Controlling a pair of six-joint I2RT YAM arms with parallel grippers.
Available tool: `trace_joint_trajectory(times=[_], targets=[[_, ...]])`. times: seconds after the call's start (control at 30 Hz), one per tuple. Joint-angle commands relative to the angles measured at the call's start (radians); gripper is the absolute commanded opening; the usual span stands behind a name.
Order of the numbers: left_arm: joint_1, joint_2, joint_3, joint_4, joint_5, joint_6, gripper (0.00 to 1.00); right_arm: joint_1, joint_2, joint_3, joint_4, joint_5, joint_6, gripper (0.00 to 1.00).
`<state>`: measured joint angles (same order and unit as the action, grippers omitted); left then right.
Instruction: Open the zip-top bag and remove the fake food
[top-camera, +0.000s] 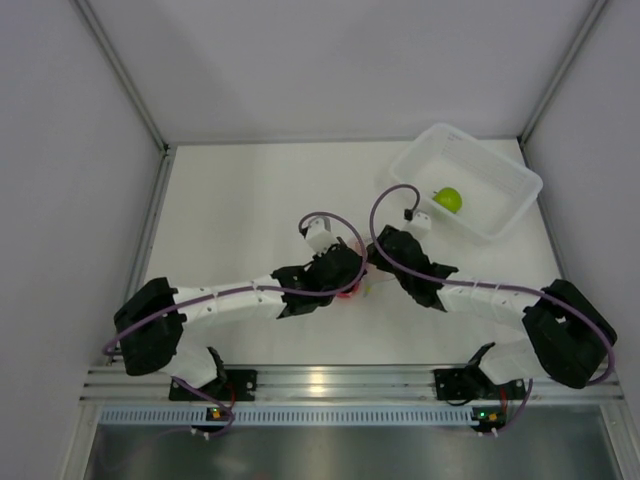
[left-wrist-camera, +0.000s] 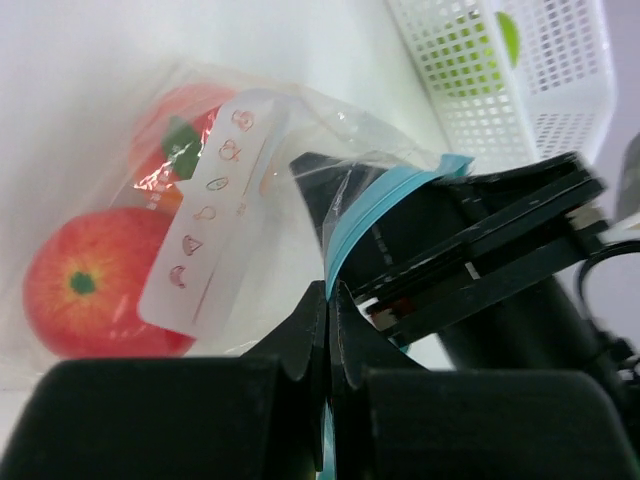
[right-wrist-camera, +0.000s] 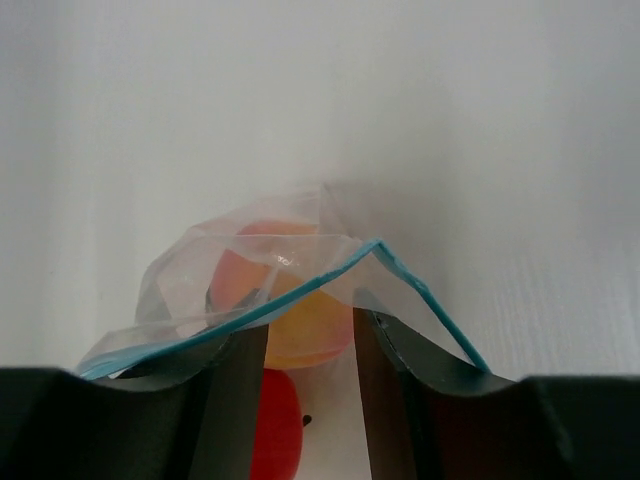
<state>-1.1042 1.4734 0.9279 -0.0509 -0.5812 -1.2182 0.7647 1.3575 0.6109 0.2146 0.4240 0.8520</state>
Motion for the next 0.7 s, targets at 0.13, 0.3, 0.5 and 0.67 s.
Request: trace_joint_trajectory(times=[0.13,0.3,0.5,0.67], targets=[[-0.003,-0.024,0.126,0.085,0.024,-0.144,0.00,-0.039,-0.069,0.085,-0.272,0.202,-0.238,0.41],[-0.003,-0.033,0.105,0.085,0.014,-0.155,0.00,-0.054,-0.009,0.231,-0.564,0.401,-0.332,0.42],[-0.002,-0.032,0.019,0.085,-0.022,-0.179,0.00,-0.053,0.002,0.288,-0.669,0.379,-0.406,0.46],[-0.002,0.027,-0.030,0.083,-0.025,-0.199,0.00,-0.054,-0.011,0.251,-0.606,0.240,-0.436,0.46]])
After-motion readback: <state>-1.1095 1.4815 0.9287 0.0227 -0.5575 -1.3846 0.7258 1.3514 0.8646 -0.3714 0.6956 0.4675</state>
